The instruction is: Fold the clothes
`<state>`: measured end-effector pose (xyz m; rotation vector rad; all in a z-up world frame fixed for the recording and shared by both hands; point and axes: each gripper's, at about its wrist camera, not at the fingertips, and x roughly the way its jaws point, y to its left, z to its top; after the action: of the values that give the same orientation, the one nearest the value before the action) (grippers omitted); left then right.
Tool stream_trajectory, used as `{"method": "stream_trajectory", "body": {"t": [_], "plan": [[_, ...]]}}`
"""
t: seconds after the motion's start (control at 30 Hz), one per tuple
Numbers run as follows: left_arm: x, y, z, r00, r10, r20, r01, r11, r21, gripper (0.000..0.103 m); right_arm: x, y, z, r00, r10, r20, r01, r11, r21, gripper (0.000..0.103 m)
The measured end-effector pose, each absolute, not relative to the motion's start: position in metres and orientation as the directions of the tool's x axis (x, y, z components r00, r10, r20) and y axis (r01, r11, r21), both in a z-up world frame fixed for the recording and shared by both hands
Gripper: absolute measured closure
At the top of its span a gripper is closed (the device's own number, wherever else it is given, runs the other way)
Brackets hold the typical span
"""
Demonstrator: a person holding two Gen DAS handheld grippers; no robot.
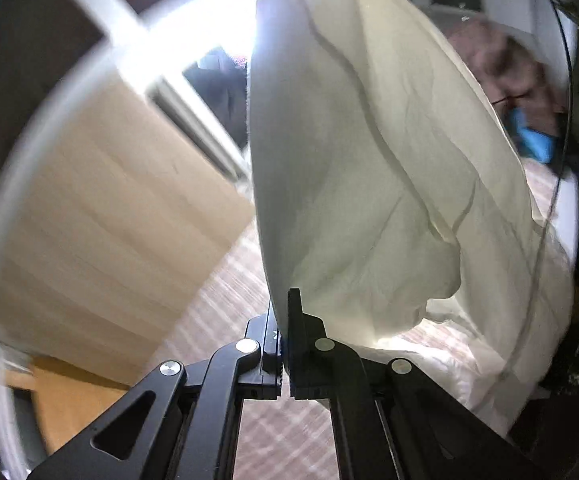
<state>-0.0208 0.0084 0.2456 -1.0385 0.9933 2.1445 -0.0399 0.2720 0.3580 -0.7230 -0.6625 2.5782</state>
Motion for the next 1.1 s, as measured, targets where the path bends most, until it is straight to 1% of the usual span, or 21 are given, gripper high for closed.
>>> {"method": "stream_trajectory", "body": {"t": [0.03,0.1,0.17,0.23,0.3,0.33,0.37,0.43,0.57,0.6,0.63,0.67,0.7,0.77,0.83,0.93,1.03,1.07,1.1], "plan": [[-0.044,0.012,0.222,-0.519,0.130,-0.845,-0.726,-0.589,0.355,0.102,-0.064,0.279,0.336,-0.783,0.468,-0.411,-0.208,-0.818,-0.536,0.100],[-0.079,0.021,0.170,-0.474,0.062,-0.878,-0.725,-0.593,0.350,0.102,-0.113,0.290,0.289,-0.752,0.461,-0.471,-0.160,-0.821,-0.548,0.100],[-0.106,0.026,0.131,-0.423,0.036,-0.905,-0.719,-0.622,0.311,0.102,-0.152,0.292,0.241,-0.726,0.468,-0.504,-0.107,-0.801,-0.590,0.100],[-0.130,0.031,0.101,-0.375,0.027,-0.927,-0.706,-0.657,0.266,0.102,-0.181,0.296,0.200,-0.680,0.483,-0.551,-0.049,-0.780,-0.623,0.099],[-0.150,0.034,0.085,-0.353,0.010,-0.936,-0.689,-0.680,0.252,0.101,-0.207,0.302,0.166,-0.624,0.492,-0.607,0.007,-0.773,-0.634,0.096],[-0.159,0.036,0.078,-0.342,0.003,-0.940,-0.680,-0.691,0.245,0.098,-0.216,0.306,0.157,-0.601,0.483,-0.637,0.021,-0.787,-0.616,0.084],[-0.166,0.037,0.074,-0.331,0.000,-0.944,-0.674,-0.700,0.236,0.098,-0.223,0.311,0.150,-0.580,0.478,-0.660,0.029,-0.797,-0.603,0.068],[-0.175,0.040,0.067,-0.313,-0.002,-0.950,-0.669,-0.710,0.222,0.098,-0.233,0.318,0.145,-0.564,0.468,-0.680,0.036,-0.809,-0.587,0.052],[-0.184,0.045,0.063,-0.283,0.008,-0.959,-0.664,-0.723,0.190,0.096,-0.236,0.328,0.152,-0.560,0.430,-0.709,0.048,-0.837,-0.545,0.052],[-0.187,0.049,0.063,-0.282,0.002,-0.959,-0.662,-0.724,0.193,0.092,-0.234,0.329,0.157,-0.567,0.422,-0.707,0.045,-0.841,-0.539,0.052],[-0.190,0.052,0.063,-0.281,-0.004,-0.960,-0.660,-0.725,0.196,0.084,-0.232,0.330,0.162,-0.575,0.415,-0.705,0.041,-0.846,-0.532,0.052],[-0.192,0.055,0.063,-0.281,-0.008,-0.960,-0.659,-0.726,0.199,0.078,-0.229,0.331,0.168,-0.583,0.408,-0.703,0.037,-0.850,-0.525,0.051],[-0.193,0.055,0.066,-0.283,-0.005,-0.959,-0.661,-0.724,0.199,0.075,-0.226,0.332,0.174,-0.594,0.397,-0.699,0.033,-0.857,-0.515,0.051],[-0.195,0.055,0.070,-0.288,-0.001,-0.958,-0.660,-0.724,0.200,0.075,-0.221,0.335,0.184,-0.615,0.363,-0.699,0.030,-0.876,-0.482,0.048],[-0.196,0.054,0.075,-0.300,0.000,-0.954,-0.654,-0.728,0.206,0.075,-0.218,0.337,0.195,-0.628,0.313,-0.713,0.031,-0.905,-0.424,0.047],[-0.199,0.051,0.085,-0.302,0.030,-0.953,-0.642,-0.745,0.180,0.075,-0.214,0.339,0.207,-0.616,0.239,-0.751,0.049,-0.939,-0.339,0.040],[-0.198,0.046,0.091,-0.313,0.037,-0.949,-0.634,-0.753,0.180,0.075,-0.215,0.349,0.213,-0.569,0.200,-0.797,0.020,-0.966,-0.257,0.040],[-0.196,0.045,0.093,-0.315,0.042,-0.948,-0.633,-0.754,0.176,0.075,-0.215,0.349,0.212,-0.560,0.234,-0.795,0.009,-0.958,-0.288,0.040],[-0.194,0.044,0.094,-0.317,0.048,-0.947,-0.632,-0.755,0.173,0.075,-0.214,0.345,0.209,-0.559,0.321,-0.765,0.002,-0.921,-0.389,0.040]]}}
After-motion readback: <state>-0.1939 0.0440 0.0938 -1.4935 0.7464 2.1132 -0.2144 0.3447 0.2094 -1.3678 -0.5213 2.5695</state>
